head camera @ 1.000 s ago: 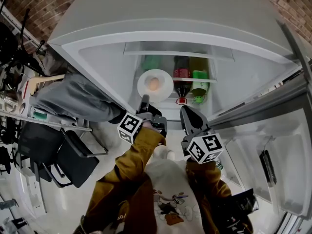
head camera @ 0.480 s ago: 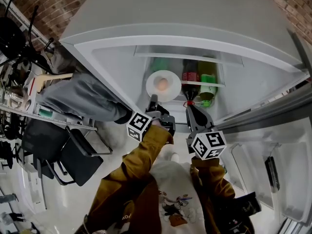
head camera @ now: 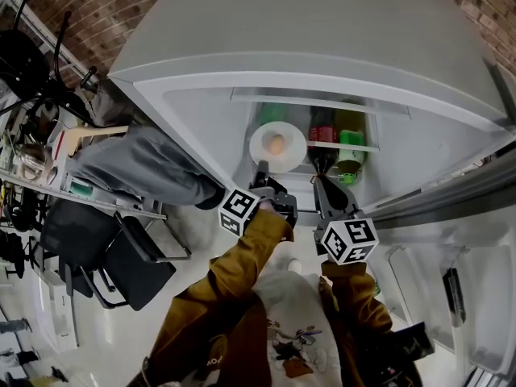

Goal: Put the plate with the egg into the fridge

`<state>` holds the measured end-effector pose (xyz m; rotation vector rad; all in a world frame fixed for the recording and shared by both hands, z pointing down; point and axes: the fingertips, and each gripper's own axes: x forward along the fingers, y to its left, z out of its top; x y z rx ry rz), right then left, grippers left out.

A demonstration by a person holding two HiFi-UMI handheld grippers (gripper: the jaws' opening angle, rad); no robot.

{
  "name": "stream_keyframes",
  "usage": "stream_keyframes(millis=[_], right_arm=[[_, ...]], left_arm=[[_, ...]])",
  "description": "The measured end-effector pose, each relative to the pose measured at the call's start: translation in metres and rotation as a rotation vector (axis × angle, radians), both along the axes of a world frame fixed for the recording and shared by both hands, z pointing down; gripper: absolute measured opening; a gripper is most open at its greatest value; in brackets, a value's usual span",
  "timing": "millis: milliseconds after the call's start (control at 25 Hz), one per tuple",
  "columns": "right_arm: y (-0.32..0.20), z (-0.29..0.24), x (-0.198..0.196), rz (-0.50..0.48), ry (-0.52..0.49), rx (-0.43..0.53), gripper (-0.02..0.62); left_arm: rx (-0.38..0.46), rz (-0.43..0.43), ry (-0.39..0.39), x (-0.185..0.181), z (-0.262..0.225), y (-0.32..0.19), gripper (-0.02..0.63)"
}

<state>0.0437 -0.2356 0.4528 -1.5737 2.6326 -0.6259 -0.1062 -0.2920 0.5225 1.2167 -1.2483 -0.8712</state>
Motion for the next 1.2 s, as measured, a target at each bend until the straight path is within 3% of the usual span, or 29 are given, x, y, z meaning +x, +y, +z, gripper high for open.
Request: stream_keyframes(millis=[1200], right_arm=[[-0.013,-0.002,-0.002,-0.003,-0.004,0.001,0.007]], left_arm=[[-0.036,-0.023,-0.024,-0.002,0.02,-0.032,0.018]])
